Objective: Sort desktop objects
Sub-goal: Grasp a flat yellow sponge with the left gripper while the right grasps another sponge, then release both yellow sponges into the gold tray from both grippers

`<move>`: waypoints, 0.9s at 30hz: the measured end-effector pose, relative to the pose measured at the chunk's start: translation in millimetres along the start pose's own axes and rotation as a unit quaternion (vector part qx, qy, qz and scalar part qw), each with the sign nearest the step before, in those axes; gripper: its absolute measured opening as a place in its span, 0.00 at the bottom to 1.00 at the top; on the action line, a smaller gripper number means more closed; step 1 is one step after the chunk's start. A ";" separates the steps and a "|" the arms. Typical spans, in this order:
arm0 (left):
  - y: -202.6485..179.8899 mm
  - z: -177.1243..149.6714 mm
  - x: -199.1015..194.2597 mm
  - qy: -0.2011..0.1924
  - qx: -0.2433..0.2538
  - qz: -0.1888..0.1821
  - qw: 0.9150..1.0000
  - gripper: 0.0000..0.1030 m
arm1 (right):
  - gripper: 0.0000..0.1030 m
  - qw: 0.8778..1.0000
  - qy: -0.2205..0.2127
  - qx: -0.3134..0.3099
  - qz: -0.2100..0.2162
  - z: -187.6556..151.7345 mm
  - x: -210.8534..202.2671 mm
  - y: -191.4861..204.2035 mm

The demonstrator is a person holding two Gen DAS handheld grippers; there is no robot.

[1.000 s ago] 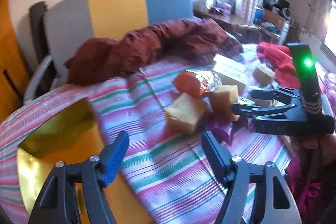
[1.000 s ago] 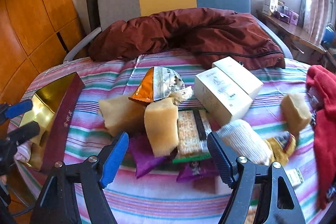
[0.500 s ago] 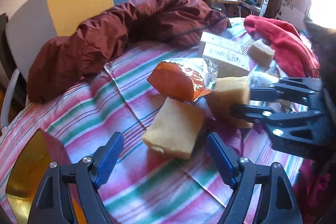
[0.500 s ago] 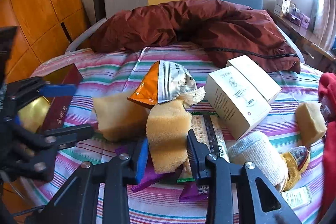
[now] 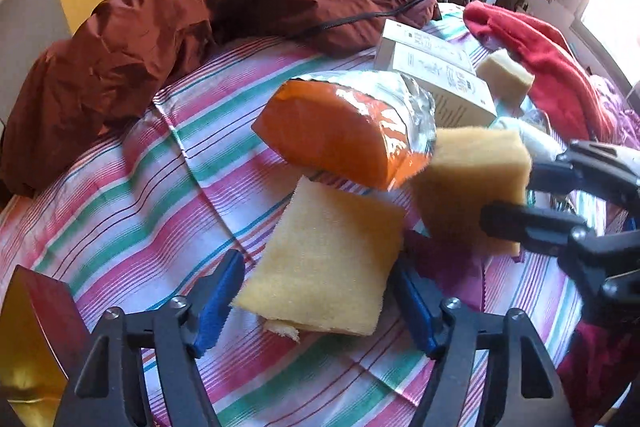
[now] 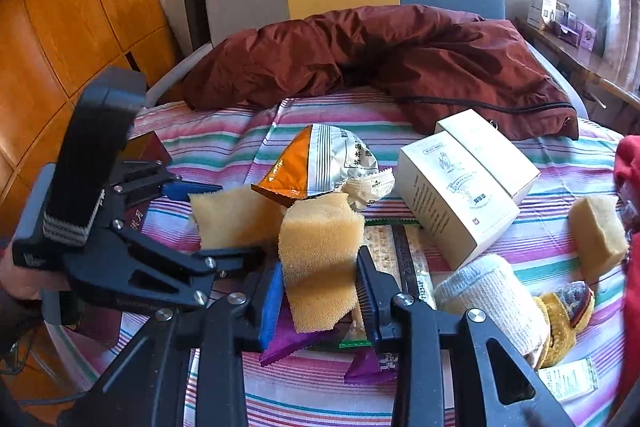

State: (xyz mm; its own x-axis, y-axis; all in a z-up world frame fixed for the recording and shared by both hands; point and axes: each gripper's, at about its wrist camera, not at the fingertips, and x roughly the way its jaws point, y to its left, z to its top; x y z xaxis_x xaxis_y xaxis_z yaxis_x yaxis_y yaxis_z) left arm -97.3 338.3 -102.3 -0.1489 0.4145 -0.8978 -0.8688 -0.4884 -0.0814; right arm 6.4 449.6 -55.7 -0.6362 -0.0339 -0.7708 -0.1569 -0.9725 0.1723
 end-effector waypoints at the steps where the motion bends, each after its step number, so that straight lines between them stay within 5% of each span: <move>1: -1.8 -0.4 0.8 0.002 0.003 -0.003 1.000 0.63 | 0.33 1.000 0.001 0.000 0.000 -0.2 0.7 0.0; 8: -14.4 -3.1 -13.0 -0.022 0.014 0.020 0.999 0.55 | 0.33 1.000 -0.004 -0.014 0.018 -0.3 -4.7 6.4; 18: 6.5 -40.6 -78.3 -0.087 -0.088 0.004 0.992 0.55 | 0.33 0.997 -0.034 -0.029 0.059 -1.7 -26.2 23.3; 27: 50.7 -93.2 -132.0 -0.135 -0.174 0.044 0.974 0.55 | 0.33 0.993 -0.050 -0.057 0.090 -0.8 -41.4 68.9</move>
State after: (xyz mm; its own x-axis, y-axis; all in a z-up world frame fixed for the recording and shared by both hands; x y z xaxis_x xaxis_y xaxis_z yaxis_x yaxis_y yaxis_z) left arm -77.7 187.3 -28.3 -0.3756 0.5224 -0.7655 -0.6412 -0.7429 -0.1923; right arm 22.5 383.8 -12.4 -0.7184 -0.1916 -0.6687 0.0491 -0.9729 0.2260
